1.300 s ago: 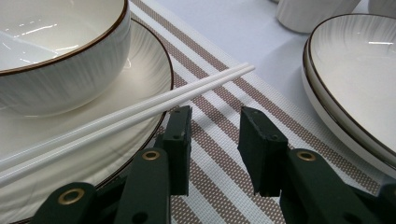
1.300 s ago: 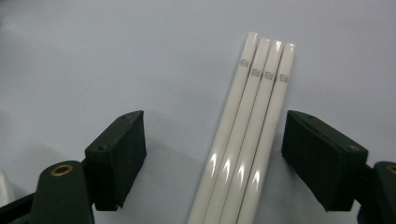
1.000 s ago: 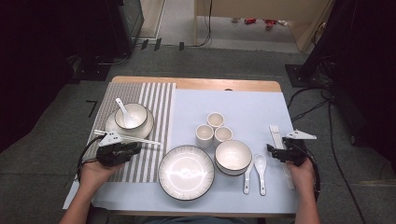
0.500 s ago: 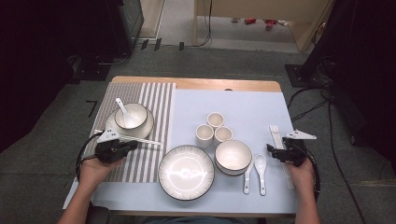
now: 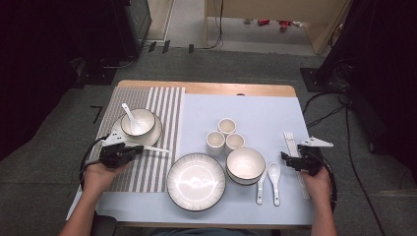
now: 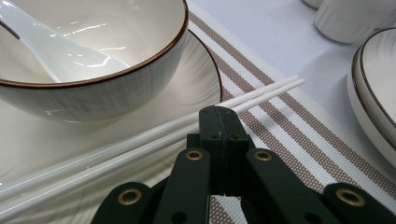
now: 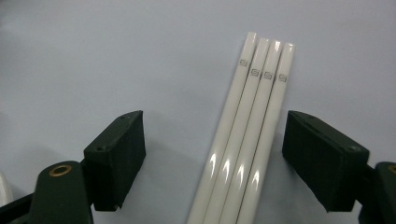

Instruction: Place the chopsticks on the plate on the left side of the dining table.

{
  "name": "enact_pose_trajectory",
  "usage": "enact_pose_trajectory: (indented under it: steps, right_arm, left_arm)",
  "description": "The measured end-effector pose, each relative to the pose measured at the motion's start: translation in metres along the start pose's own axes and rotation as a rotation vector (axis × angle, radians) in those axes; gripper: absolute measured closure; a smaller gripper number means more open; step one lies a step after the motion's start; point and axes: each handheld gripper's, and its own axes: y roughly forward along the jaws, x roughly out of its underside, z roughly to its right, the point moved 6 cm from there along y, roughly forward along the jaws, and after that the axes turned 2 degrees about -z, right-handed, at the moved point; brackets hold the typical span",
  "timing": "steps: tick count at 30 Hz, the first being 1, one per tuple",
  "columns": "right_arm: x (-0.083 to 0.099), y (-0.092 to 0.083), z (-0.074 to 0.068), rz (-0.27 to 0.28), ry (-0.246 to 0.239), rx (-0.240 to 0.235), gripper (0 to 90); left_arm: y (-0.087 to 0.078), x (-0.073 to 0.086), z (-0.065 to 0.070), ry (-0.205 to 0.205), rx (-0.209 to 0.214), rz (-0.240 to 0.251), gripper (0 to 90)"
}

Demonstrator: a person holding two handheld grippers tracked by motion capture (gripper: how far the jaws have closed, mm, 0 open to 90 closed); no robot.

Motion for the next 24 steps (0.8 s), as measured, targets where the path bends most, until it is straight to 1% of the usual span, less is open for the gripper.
enact_pose_trajectory:
  steps: [5,7,16,24]
  right_arm:
    - [0.0000,0.0000,-0.0001,0.000,0.001,0.001,20.9]
    - [0.0000,0.0000,-0.0001,0.000,0.001,0.001,20.9]
    - [0.0000,0.0000,-0.0001,0.000,0.001,0.003,20.6]
    - [0.0001,0.0001,0.0000,0.000,0.003,0.005,20.2]
  left_arm:
    - [0.0024,0.0008,-0.0039,-0.012,-0.004,-0.010,90.0]
    - [0.0029,0.0012,-0.0050,-0.011,-0.008,-0.016,90.0]
    - [0.0058,0.0005,-0.0079,-0.027,-0.013,-0.017,90.0]
    - [0.0081,0.0003,-0.0088,-0.028,-0.020,-0.021,90.0]
